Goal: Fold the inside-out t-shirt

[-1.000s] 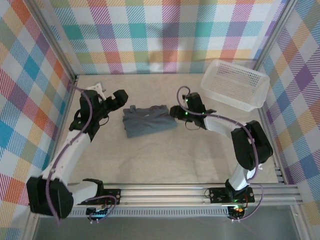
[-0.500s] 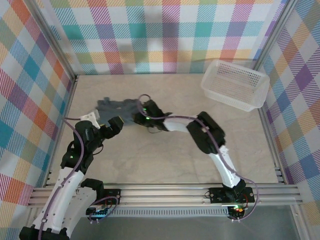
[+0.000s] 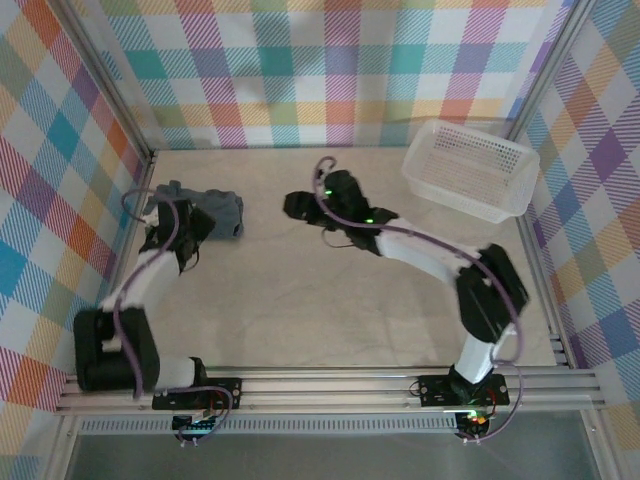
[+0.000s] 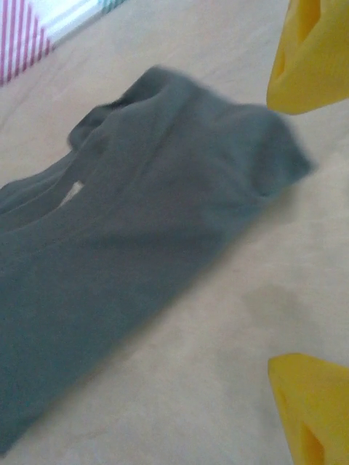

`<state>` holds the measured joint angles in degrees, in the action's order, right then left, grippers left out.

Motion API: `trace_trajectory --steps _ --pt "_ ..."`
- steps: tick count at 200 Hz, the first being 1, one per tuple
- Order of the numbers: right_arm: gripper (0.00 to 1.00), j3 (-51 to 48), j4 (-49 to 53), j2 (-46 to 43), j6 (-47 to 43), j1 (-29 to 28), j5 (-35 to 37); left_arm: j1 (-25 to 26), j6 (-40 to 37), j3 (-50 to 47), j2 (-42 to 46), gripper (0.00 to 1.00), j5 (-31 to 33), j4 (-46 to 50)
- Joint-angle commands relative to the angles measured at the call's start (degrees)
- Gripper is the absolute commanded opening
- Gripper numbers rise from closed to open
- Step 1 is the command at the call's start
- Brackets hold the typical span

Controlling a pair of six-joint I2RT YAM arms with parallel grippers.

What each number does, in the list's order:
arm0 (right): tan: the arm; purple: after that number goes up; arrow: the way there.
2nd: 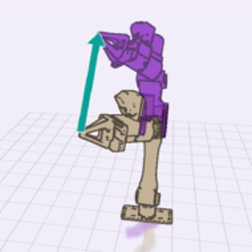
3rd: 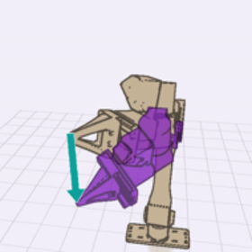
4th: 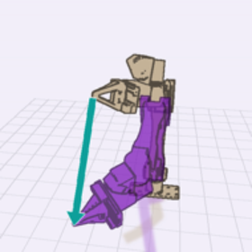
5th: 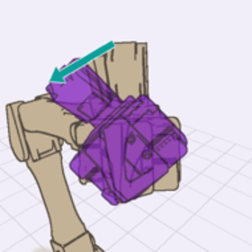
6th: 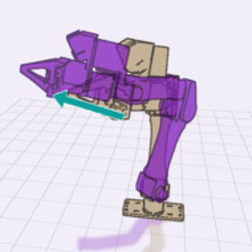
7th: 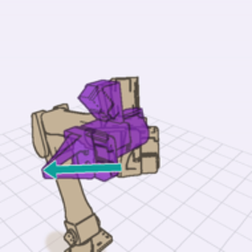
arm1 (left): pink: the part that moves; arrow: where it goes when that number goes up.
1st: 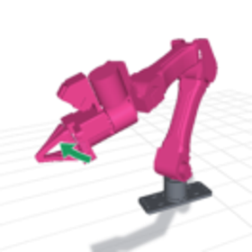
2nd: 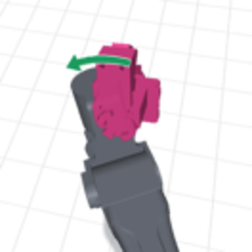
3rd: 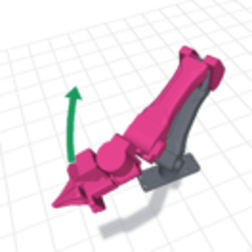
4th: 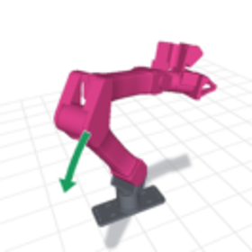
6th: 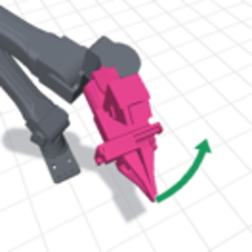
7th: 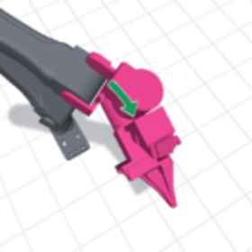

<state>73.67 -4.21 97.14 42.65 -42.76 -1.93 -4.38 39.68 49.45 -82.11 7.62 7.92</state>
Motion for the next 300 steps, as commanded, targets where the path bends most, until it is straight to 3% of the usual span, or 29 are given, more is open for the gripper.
trace_trajectory --steps 1,88,124,151,163,183,209,220,238,254,266,285,300 --pt "0.62 -6.1 2.2 -4.8 -2.8 0.0 2.8 -2.0 5.7 7.1 -12.1 0.80 -1.6 -4.6" --pt "0.64 -7.6 10.6 -19.9 -8.2 8.3 2.2 -3.7 7.6 36.8 -44.8 0.62 -7.2 -5.5" --pt "0.65 -6.6 13.9 -23.0 -10.0 12.1 2.3 -4.4 7.8 54.5 -55.5 0.63 -6.3 -1.7" --pt "0.65 -5.1 17.3 -23.3 -11.0 14.6 1.3 -4.7 6.4 73.7 -64.9 0.68 -8.1 4.5" --pt "0.65 -4.9 19.2 -23.9 -10.7 16.2 0.5 -4.7 6.0 76.6 -66.0 0.68 -8.4 5.7" --pt "0.66 -6.9 21.9 -26.8 -11.6 18.3 1.6 -4.3 5.1 66.2 -58.3 0.72 -8.7 -0.7" --pt "0.67 -14.0 25.0 -33.4 -12.4 21.4 5.2 -2.7 3.8 39.8 -38.0 0.80 -7.0 -11.1" --pt "0.70 -17.9 26.3 -37.1 -12.7 22.2 9.5 -1.5 3.1 28.5 -28.0 0.81 -5.7 -13.9" --pt "0.77 -26.4 26.4 -43.2 -12.6 22.8 22.4 2.0 0.4 13.3 -12.6 0.84 -3.2 -15.4" --pt "0.85 -37.2 17.6 -48.4 -18.6 23.1 31.1 7.8 -5.6 4.0 -1.0 0.88 1.3 -13.9" --pt "0.88 -44.5 9.0 -51.3 -24.5 23.3 36.6 13.4 -13.0 -0.5 6.1 0.96 8.0 -10.5" --pt "0.92 -55.0 -6.0 -52.0 -36.3 23.7 38.7 20.4 -22.1 -8.2 14.8 1.00 16.0 -10.1" --pt "0.94 -58.6 -13.7 -46.5 -41.0 26.1 37.7 21.3 -27.8 -14.9 19.4 1.00 17.7 -13.3"
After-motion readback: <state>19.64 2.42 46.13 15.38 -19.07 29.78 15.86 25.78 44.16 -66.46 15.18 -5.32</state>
